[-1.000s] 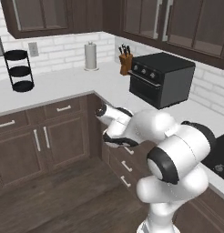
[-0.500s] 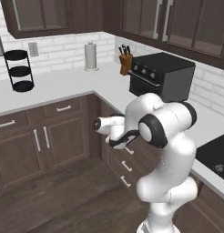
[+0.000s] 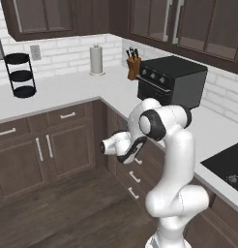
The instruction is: Take a straw from the drawer in front and place it inside the glass cup on the dining counter.
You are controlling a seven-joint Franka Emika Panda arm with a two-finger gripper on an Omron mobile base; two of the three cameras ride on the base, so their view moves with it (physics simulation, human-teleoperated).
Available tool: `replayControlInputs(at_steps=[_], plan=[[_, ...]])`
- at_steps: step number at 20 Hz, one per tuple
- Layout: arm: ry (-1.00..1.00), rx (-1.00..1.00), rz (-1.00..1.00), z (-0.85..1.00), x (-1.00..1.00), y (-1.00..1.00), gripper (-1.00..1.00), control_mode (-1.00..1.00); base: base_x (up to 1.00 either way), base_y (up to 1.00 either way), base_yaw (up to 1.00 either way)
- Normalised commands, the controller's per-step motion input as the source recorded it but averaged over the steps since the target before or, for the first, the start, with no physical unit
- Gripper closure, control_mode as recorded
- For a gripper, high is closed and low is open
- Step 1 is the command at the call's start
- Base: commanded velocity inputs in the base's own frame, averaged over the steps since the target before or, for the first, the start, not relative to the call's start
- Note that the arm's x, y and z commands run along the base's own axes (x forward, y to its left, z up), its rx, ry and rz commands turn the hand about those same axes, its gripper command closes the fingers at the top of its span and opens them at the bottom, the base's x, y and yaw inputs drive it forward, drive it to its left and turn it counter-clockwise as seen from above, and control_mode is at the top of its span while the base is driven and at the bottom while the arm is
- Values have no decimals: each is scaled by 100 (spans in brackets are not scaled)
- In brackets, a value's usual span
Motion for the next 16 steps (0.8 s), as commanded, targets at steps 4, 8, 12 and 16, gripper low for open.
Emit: replayControlInputs(at_steps=[4, 8, 12, 16], plan=[[0, -14, -11, -18, 61, -37, -100, -100, 0, 0, 0], [0, -9, -10, -20, 65, -23, -100, -100, 0, 0, 0], [0, -10, -10, -27, 55, -16, -100, -100, 0, 0, 0], [0, -6, -5, -33, 40, -22, -100, -100, 0, 0, 0]])
